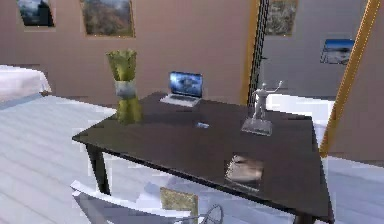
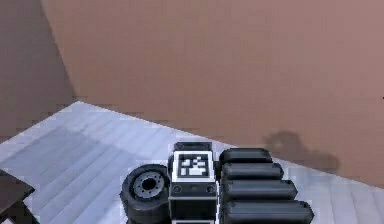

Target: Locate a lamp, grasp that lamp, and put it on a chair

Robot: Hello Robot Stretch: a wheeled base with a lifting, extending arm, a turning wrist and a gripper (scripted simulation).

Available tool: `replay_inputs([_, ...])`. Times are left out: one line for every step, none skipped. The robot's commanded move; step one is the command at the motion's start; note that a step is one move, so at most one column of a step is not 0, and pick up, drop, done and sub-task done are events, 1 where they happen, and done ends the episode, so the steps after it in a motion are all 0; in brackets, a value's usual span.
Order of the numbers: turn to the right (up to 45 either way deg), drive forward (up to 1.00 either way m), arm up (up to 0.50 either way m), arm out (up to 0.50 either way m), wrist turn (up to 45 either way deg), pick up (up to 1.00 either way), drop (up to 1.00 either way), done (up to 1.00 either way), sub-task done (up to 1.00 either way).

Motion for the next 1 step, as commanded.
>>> replay_inputs([-45.0,0.0,0.0,0.0,0.0,0.0,0.0,0.0,0.0])
